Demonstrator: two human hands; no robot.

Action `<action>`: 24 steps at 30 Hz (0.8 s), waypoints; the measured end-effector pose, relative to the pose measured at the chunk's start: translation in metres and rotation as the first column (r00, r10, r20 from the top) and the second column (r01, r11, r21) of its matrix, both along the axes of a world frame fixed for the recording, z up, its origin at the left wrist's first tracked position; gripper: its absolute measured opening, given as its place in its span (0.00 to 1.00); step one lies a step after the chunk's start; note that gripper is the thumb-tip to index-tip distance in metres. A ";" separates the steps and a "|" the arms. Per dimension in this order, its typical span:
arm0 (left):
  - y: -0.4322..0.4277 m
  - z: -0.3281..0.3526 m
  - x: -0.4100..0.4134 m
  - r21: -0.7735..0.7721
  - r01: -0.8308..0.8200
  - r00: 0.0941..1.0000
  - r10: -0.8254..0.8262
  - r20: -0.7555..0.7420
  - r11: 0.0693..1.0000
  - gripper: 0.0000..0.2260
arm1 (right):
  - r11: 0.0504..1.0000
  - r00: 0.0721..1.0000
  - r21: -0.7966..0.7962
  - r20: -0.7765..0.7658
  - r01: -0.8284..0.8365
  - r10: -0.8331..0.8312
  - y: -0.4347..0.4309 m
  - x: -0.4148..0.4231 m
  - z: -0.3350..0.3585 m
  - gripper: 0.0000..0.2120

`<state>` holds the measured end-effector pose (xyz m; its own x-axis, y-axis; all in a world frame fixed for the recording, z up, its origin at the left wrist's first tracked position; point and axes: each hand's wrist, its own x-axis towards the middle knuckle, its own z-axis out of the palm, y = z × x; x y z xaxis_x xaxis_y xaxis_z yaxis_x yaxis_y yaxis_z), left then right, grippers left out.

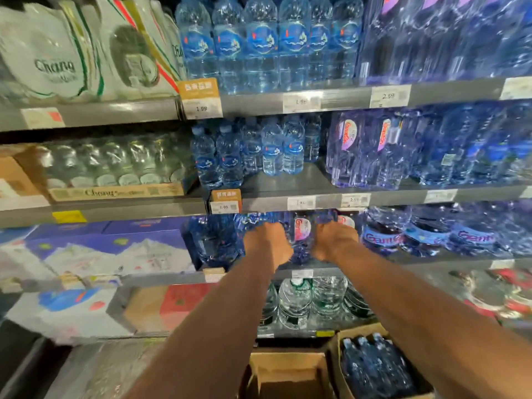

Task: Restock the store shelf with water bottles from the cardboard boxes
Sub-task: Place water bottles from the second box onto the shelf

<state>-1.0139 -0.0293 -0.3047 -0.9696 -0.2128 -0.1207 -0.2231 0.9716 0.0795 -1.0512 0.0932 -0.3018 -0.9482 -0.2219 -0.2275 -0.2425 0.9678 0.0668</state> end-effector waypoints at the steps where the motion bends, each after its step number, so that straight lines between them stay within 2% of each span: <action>1: 0.005 -0.002 0.002 0.005 0.010 1.000 -0.010 0.001 1.000 0.12 | 1.000 1.000 -0.004 0.005 0.010 -0.010 0.004 0.005 -0.002 0.19; 6: 0.041 -0.023 0.009 0.020 0.082 0.997 -0.081 -0.012 0.996 0.13 | 0.995 0.995 0.000 -0.007 0.100 -0.100 0.035 0.024 -0.020 0.20; 14: 0.109 -0.059 -0.014 0.083 0.129 0.986 -0.137 0.094 0.988 0.10 | 0.986 0.983 0.013 0.080 0.166 -0.167 0.111 0.007 -0.051 0.22; 20: 0.187 -0.116 -0.048 0.131 0.077 0.986 -0.095 0.138 0.988 0.15 | 0.998 0.993 -0.012 0.102 0.060 -0.059 0.188 -0.035 -0.100 0.17; 24: 0.243 -0.152 -0.068 0.142 0.084 0.975 -0.111 0.194 0.986 0.13 | 0.999 0.981 -0.012 0.189 -0.040 0.041 0.238 -0.058 -0.144 0.14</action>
<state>-1.0822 0.2134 -0.4572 -0.9379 -0.0879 -0.3355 -0.1528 0.9731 0.1722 -1.1088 0.3316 -0.4455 -0.8782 -0.2618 -0.4003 -0.2890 0.9573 0.0078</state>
